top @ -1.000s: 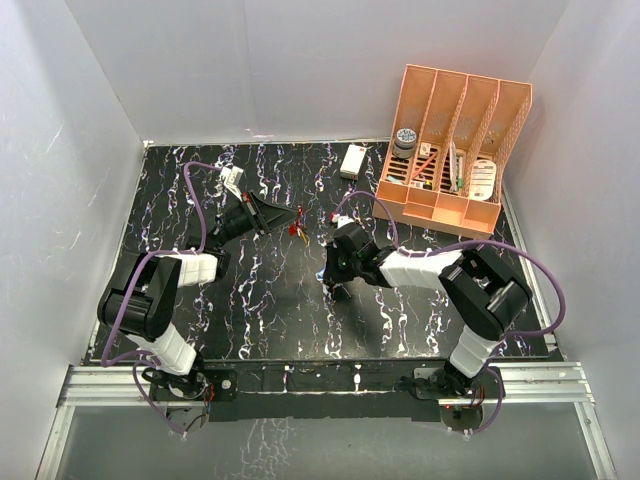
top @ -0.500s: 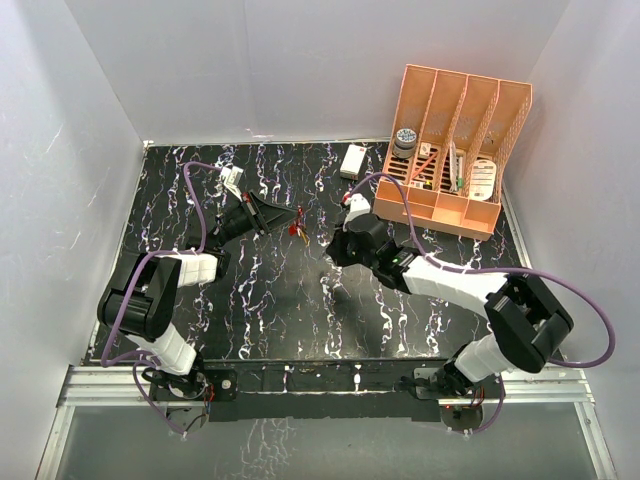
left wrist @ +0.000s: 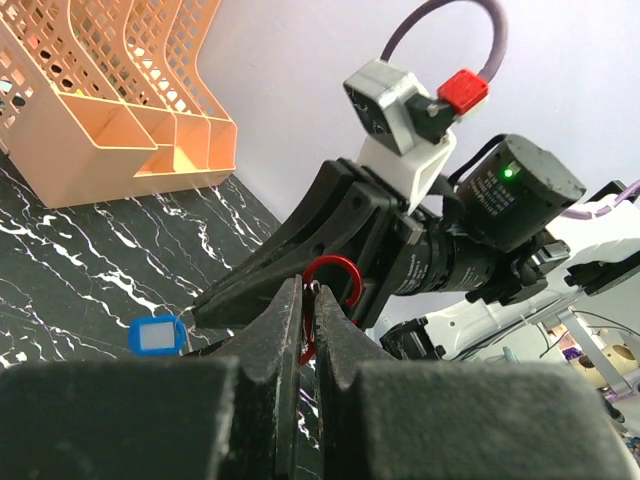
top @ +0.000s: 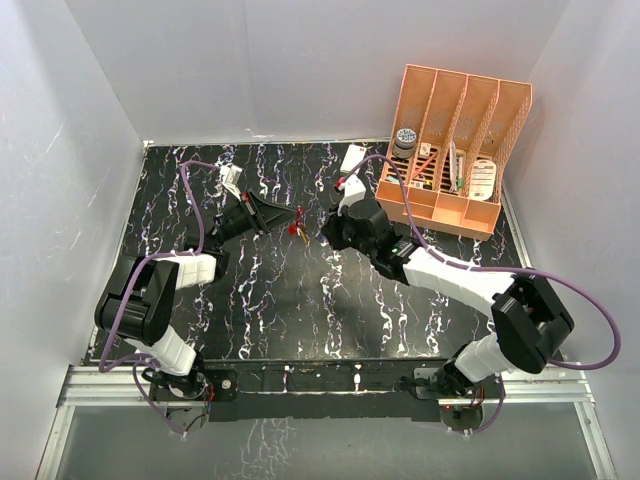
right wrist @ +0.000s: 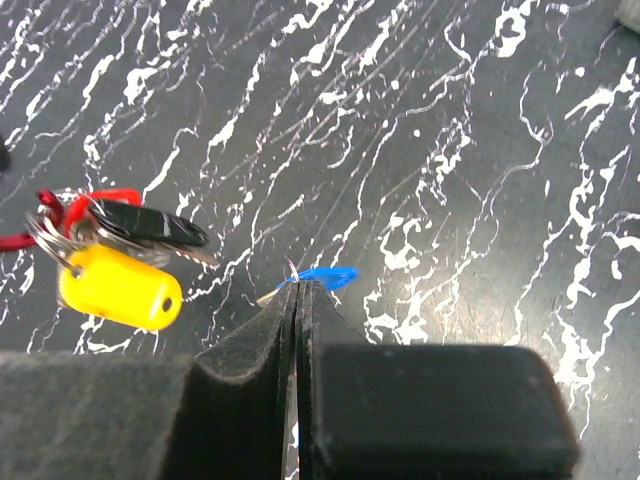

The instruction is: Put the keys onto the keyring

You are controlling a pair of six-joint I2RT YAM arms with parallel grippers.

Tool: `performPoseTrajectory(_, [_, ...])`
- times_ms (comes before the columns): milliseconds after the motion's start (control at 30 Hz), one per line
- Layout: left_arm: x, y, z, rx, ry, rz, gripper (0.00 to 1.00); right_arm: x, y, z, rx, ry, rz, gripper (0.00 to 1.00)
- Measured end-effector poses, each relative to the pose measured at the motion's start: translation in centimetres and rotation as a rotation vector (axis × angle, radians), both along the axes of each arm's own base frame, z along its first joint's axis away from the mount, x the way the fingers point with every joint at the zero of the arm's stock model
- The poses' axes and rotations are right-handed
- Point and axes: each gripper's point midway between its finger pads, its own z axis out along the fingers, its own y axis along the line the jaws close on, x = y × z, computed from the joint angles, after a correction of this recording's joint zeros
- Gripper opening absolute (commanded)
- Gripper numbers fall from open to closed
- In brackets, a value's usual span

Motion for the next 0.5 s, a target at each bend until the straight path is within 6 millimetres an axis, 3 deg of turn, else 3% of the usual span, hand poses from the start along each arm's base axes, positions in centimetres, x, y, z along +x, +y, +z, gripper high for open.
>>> performPoseTrajectory(300, [-0.2,-0.1,0.3,0.001,-0.009,-0.017,0.00,1.4,0.7,3.7,0.013,-0.090,0.007,0.00])
performPoseTrajectory(500, [-0.2,-0.1,0.5,-0.001,-0.010,-0.020,0.00,1.9,0.7,4.9,0.016,-0.133,0.006,0.00])
